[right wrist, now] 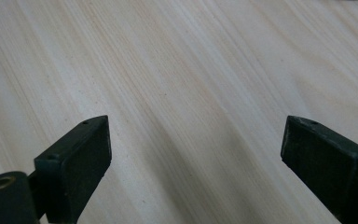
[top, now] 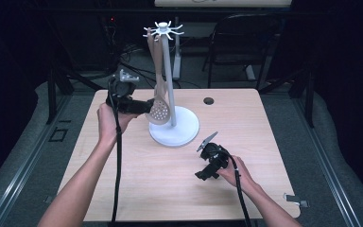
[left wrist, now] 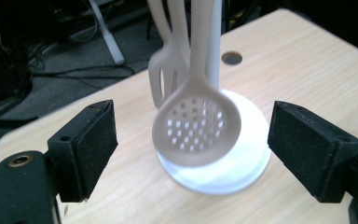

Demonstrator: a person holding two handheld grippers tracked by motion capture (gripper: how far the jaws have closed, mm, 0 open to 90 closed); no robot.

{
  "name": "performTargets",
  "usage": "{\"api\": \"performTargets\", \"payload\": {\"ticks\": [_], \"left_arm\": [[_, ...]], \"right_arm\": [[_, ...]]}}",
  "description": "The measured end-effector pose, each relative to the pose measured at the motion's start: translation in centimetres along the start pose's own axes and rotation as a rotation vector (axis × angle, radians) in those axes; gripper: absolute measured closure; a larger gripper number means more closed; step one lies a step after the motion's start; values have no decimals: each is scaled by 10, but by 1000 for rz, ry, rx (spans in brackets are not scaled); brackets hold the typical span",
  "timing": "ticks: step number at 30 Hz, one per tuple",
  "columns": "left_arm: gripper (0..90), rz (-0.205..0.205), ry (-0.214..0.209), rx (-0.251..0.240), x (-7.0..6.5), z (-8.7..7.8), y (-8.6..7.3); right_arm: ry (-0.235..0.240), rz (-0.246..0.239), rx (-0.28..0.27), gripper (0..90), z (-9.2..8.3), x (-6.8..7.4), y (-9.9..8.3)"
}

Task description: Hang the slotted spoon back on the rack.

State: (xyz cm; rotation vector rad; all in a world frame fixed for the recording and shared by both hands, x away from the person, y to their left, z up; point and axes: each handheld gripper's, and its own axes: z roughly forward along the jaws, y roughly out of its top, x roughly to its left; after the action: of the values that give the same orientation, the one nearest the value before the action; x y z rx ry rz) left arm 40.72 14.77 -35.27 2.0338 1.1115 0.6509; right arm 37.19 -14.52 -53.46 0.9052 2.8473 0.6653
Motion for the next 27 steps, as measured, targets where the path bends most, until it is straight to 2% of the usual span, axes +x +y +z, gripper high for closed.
{"api": "performTargets", "payload": {"ticks": [9,16,20,27], "left_arm": [[147,-57,17,49,13,-2,-46],[131,-115,-2,93,21,2,-84],[123,-135,-14,121,22,5,-106],[92,-165,-1,153,23,11,-138]], "right_arm": [[-4,-3,3,81,2,0,0],[-11,-10,9,64,1,-1,0],[-10,0,-12,20,1,-1,0],[-12,-4,-13,0,1,-2,-1]]}}
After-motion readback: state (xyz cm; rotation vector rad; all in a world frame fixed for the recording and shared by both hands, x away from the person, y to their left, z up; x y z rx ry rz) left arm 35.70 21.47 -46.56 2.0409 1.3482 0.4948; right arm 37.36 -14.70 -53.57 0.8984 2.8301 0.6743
